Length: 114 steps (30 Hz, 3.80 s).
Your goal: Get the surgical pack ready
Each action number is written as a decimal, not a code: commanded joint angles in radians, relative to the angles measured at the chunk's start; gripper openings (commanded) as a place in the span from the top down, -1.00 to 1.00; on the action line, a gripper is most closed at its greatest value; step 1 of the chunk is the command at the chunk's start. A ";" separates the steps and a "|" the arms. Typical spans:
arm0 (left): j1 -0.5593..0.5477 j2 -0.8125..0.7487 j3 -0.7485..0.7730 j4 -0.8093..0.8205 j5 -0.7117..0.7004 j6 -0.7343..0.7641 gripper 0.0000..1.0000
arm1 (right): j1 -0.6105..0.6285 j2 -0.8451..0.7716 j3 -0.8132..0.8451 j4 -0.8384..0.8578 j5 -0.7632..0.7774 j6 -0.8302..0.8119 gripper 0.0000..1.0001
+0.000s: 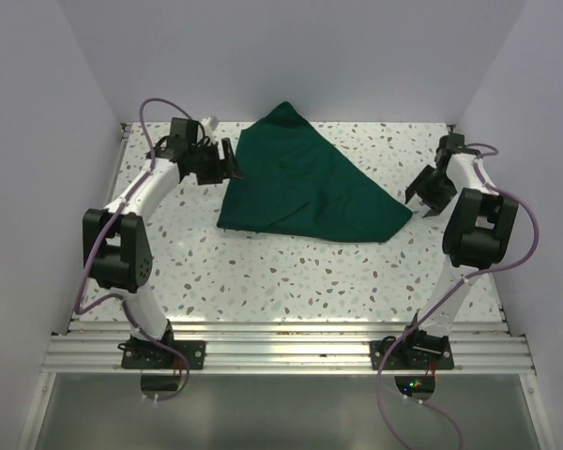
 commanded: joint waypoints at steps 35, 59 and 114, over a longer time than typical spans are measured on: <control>0.210 0.135 -0.097 0.032 -0.004 -0.057 -0.30 | 0.240 -0.080 0.310 0.081 -0.117 -0.132 1.00; 0.215 0.169 -0.140 0.110 0.079 -0.118 -0.27 | 0.874 0.351 0.833 0.349 -0.181 0.049 1.00; 0.268 0.022 -0.160 0.089 -0.048 -0.183 -0.40 | 0.949 0.584 0.903 0.338 -0.318 0.155 0.66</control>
